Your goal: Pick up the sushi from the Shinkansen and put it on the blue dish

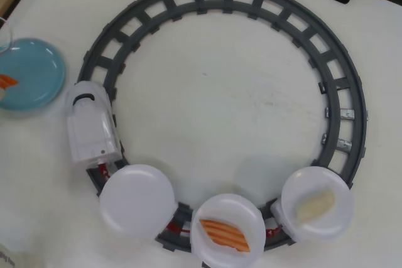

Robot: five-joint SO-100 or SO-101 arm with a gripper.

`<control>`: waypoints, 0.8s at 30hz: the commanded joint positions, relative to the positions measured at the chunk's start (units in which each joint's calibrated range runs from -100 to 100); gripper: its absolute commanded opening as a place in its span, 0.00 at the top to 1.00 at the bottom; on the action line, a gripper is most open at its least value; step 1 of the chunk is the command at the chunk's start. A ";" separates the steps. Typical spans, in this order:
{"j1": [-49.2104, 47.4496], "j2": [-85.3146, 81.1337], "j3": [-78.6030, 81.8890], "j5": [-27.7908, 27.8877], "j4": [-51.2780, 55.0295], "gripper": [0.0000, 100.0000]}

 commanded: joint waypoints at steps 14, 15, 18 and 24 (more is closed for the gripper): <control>-0.28 15.46 -20.51 3.28 -0.06 0.94; -0.28 15.87 -21.33 3.75 0.02 0.94; -0.19 16.87 -22.86 4.85 0.02 0.94; 2.36 18.03 -23.49 7.31 -0.40 0.93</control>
